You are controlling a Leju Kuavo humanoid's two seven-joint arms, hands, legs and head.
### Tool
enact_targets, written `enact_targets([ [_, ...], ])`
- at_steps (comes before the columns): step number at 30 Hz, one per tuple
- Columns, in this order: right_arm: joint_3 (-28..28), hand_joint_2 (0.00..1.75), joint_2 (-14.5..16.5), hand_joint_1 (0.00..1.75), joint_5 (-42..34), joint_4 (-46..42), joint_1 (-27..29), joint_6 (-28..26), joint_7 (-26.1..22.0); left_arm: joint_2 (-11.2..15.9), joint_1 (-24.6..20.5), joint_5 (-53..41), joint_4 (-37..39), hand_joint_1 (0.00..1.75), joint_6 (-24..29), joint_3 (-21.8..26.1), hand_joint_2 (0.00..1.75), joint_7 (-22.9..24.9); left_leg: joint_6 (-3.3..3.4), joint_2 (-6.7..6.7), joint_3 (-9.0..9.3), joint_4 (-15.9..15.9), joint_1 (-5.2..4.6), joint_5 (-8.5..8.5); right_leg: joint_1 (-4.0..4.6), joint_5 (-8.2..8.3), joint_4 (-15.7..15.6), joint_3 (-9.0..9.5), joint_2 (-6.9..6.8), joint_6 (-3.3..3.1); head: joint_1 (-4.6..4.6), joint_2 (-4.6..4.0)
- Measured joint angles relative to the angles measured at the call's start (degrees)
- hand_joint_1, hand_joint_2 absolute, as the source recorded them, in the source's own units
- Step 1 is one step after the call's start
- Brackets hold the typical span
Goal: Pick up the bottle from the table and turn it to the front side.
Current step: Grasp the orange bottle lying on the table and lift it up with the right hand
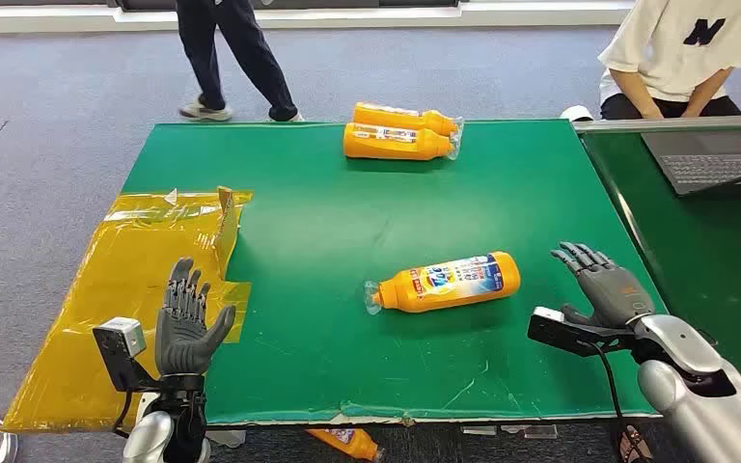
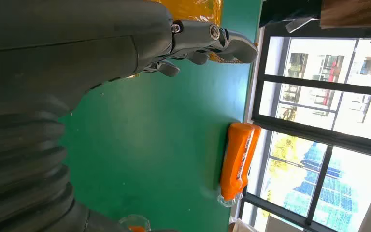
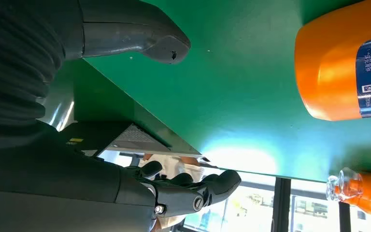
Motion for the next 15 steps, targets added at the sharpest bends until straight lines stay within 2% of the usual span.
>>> enact_targets([
  [7, 0.00, 1.75, 0.49, 0.00, -0.60, 0.02, 0.15, -0.52, -2.36, -0.05, -0.54, 0.08, 0.68, 0.00, -1.28, 0.00, 1.75, 0.42, 0.00, 0.00, -0.01, 0.00, 0.00, 0.00, 0.01, 0.00, 0.00, 0.00, 0.00, 0.00, 0.00, 0.00],
  [15, 0.38, 1.75, 5.66, 0.00, 2.11, 1.01, -0.35, -4.91, -5.25, -0.21, -1.73, 0.20, 3.04, 0.00, -2.48, -0.45, 1.75, 0.11, -0.03, 0.01, -0.02, -0.01, 0.00, 0.04, 0.05, 0.01, 0.01, 0.00, 0.01, -0.01, 0.00, -0.01],
])
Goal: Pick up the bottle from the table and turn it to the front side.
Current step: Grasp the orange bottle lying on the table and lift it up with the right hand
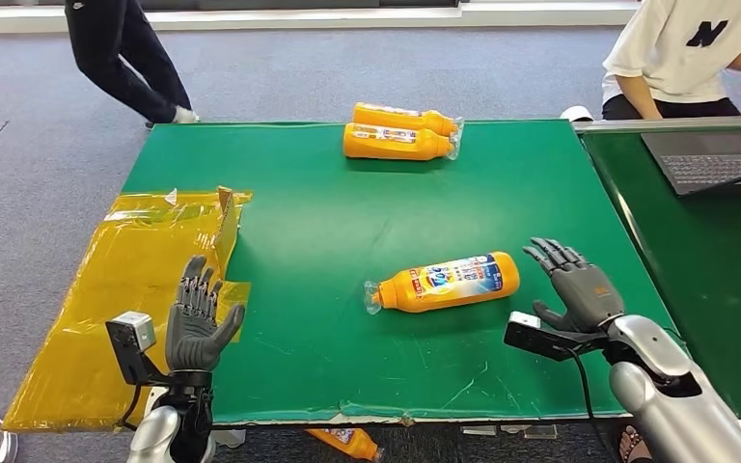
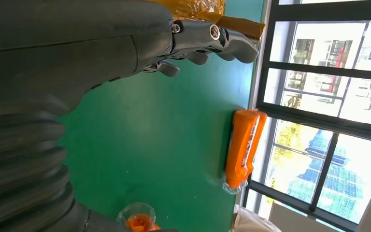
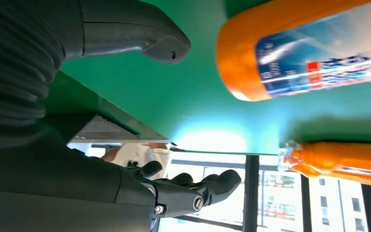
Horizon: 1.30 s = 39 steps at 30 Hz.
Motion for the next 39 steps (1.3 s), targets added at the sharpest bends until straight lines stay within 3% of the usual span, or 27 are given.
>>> enact_targets([
  [4, 1.79, 1.75, 3.28, 0.00, -0.10, 2.93, -3.08, -0.37, -2.89, -0.21, -0.88, 0.07, 1.32, 0.00, -0.33, -0.39, 1.75, -0.34, -0.01, 0.07, -0.01, 0.00, 0.01, 0.02, 0.00, 0.02, 0.01, -0.01, 0.05, 0.00, -0.01, 0.01],
  [13, 10.44, 1.75, 14.90, 0.00, -2.21, 14.72, -12.95, 0.02, -6.84, -0.64, -2.91, 0.91, 3.05, 0.00, -0.25, -1.28, 1.75, -0.20, -0.07, 0.04, 0.01, 0.00, 0.05, 0.13, 0.05, 0.08, 0.03, -0.03, 0.08, -0.02, -0.02, 0.00],
  [19, 14.85, 1.75, 18.75, 0.00, -5.41, 22.14, -16.23, 0.35, -7.68, -0.64, -3.65, 3.14, 4.23, 0.00, -1.83, -1.83, 1.75, 0.72, -0.07, -0.01, -0.01, 0.00, 0.06, 0.13, 0.00, 0.09, 0.03, -0.03, 0.03, -0.02, -0.02, 0.01],
  [25, 18.16, 1.75, 19.50, 0.00, -7.66, 28.80, -18.53, 7.31, -5.47, -0.59, -3.74, 5.52, 5.56, 0.00, -4.99, -2.56, 1.75, 2.64, -0.06, -0.02, -0.02, 0.02, 0.05, 0.13, -0.04, 0.09, 0.02, -0.05, 0.02, 0.00, -0.02, 0.00],
  [29, 20.26, 1.75, 17.96, 0.00, -8.30, 31.51, -20.69, 13.36, -1.89, -0.55, -3.70, 6.89, 5.98, 0.00, -6.78, -2.94, 1.75, 4.82, -0.06, -0.02, -0.01, 0.06, 0.04, 0.13, -0.04, 0.13, 0.01, -0.04, 0.02, 0.05, -0.02, 0.01],
  [39, 22.70, 1.75, 14.66, 0.00, -10.08, 32.39, -23.04, 17.06, 0.04, -0.45, -3.23, 8.89, 5.79, 0.00, -8.44, -2.96, 1.75, 6.31, 0.02, -0.01, -0.01, 0.07, 0.04, 0.19, -0.03, 0.18, 0.01, 0.00, 0.02, 0.12, -0.02, 0.01],
])
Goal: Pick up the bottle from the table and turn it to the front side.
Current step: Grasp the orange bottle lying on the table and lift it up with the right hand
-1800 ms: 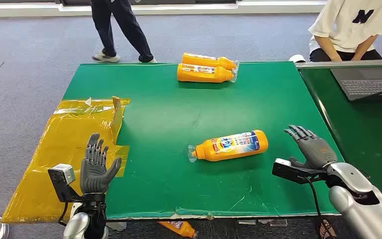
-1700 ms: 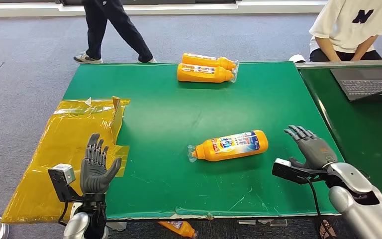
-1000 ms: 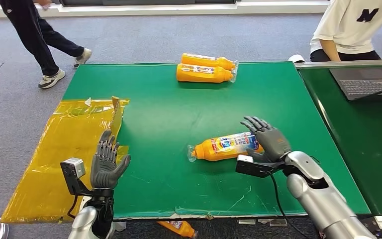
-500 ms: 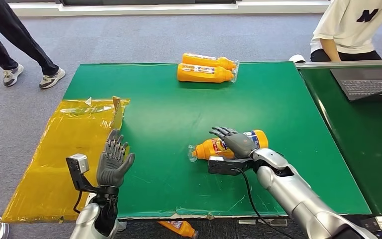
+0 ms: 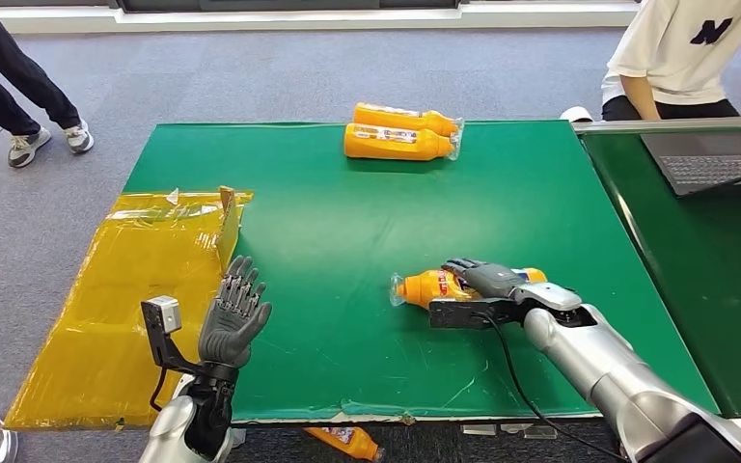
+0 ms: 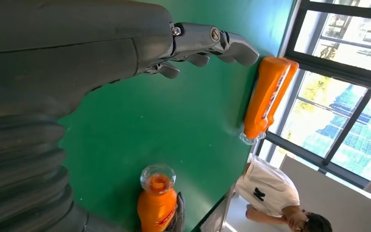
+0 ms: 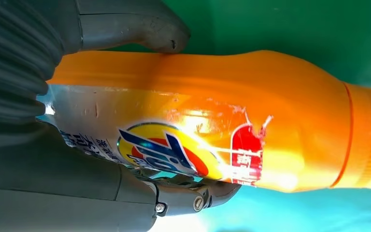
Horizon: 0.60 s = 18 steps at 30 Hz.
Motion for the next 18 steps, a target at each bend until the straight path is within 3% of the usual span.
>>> enact_targets([
  [2, 0.67, 1.75, -0.63, 0.00, -0.56, 0.01, -0.68, 0.77, 0.32, 0.17, 0.67, 0.62, -0.38, 0.00, -0.58, 0.00, 1.75, 0.38, 0.02, 0.01, -0.01, 0.00, 0.00, 0.01, 0.00, 0.00, 0.00, 0.00, 0.00, 0.00, 0.00, 0.00],
  [6, 1.67, 1.75, -0.96, 1.75, -0.84, 0.25, -0.83, -1.92, 1.29, 0.48, 1.71, 1.56, -0.99, 0.00, -1.44, 0.00, 1.75, 0.99, 0.02, 0.02, -0.03, 0.00, 0.00, 0.01, -0.01, 0.00, 0.00, -0.02, 0.01, 0.00, 0.00, 0.00],
  [11, 2.03, 1.75, -0.40, 1.75, -0.12, 0.49, 0.37, -11.27, 3.11, 0.80, 2.57, 2.02, -1.46, 0.00, -1.97, 0.00, 1.75, 1.02, 0.02, -0.01, -0.06, 0.00, 0.00, 0.01, 0.00, 0.00, 0.00, -0.05, -0.01, 0.00, 0.00, 0.00],
  [18, 2.01, 1.75, 0.92, 1.75, 0.24, 0.50, 1.36, -15.47, 4.29, 0.92, 2.74, 1.65, -1.66, 0.00, -1.99, 0.00, 1.75, 1.00, 0.02, 0.02, -0.06, -0.01, 0.01, 0.01, 0.01, 0.00, 0.00, -0.05, 0.01, 0.00, 0.00, 0.00],
])
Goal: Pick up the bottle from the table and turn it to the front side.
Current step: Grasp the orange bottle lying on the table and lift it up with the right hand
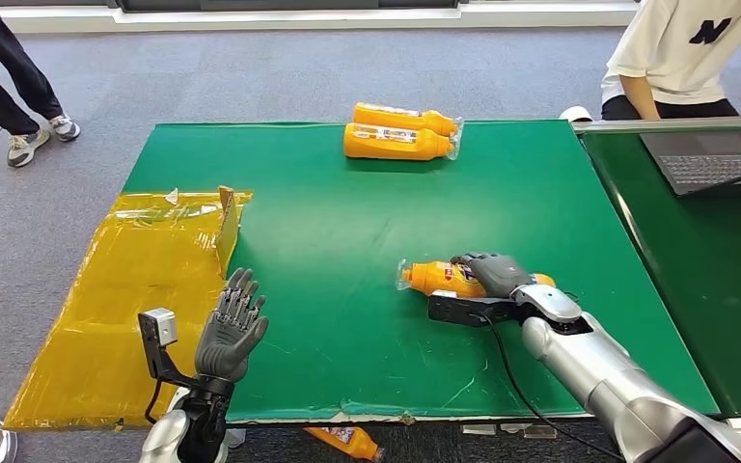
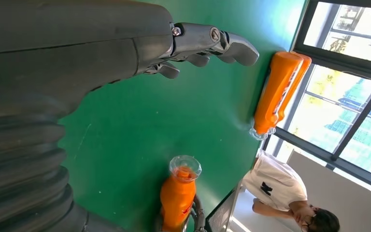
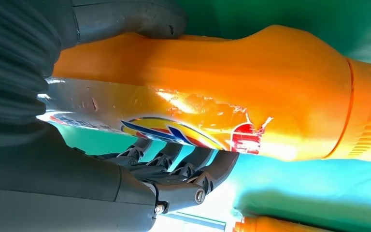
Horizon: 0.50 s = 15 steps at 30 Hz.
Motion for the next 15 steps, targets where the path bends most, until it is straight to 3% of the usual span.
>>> enact_targets([
  [15, 0.00, 1.75, 0.95, 1.75, 0.03, -0.02, 0.24, -0.52, 0.29, 0.03, 0.03, -0.18, -0.32, 0.00, 0.00, 0.00, 1.75, -0.04, 0.01, 0.00, 0.01, 0.00, 0.00, 0.01, -0.01, 0.02, 0.00, 0.00, 0.00, 0.00, 0.00, 0.00],
])
